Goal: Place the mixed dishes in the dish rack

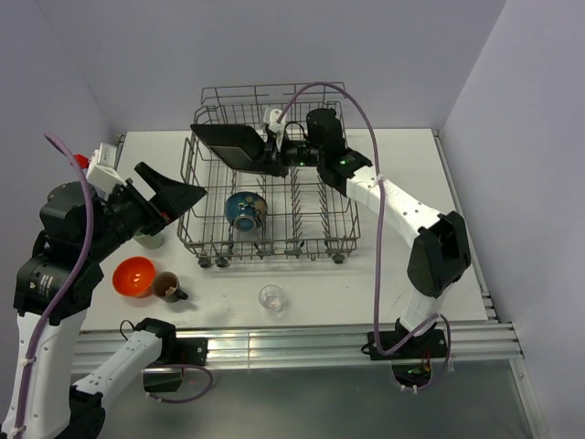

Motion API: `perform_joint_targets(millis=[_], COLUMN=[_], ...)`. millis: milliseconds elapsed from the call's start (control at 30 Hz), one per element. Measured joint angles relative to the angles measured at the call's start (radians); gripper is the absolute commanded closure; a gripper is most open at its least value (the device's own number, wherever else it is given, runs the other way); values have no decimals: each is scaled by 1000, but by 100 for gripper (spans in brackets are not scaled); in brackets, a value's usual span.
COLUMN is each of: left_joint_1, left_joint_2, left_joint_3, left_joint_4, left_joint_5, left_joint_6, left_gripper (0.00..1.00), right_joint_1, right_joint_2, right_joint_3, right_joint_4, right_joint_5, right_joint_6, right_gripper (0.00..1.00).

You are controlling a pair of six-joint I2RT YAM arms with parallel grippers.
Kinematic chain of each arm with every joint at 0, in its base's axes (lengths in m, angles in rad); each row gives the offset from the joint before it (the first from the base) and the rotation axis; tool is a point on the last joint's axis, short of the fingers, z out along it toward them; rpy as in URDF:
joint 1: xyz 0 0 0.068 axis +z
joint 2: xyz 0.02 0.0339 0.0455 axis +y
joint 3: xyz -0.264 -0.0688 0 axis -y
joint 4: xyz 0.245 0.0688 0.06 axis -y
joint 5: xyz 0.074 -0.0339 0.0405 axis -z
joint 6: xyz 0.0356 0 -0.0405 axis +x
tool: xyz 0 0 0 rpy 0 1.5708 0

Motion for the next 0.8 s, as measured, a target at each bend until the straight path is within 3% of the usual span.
perform_joint_targets(millis=[400,800], left_joint_1=[0,0], left_joint_2=[2,2], left_joint_3=[-9,3], left_joint_4=[-42,-93], left_joint_5=[3,-31], left_joint_6=[6,26], left_gripper=[1,1], right_joint_1=[-75,-132], right_joint_2=[248,423], right_joint_3=[35,198], right_joint_4=[342,513], right_joint_5=[-180,-266], right_joint_6=[324,497], right_gripper=[100,100])
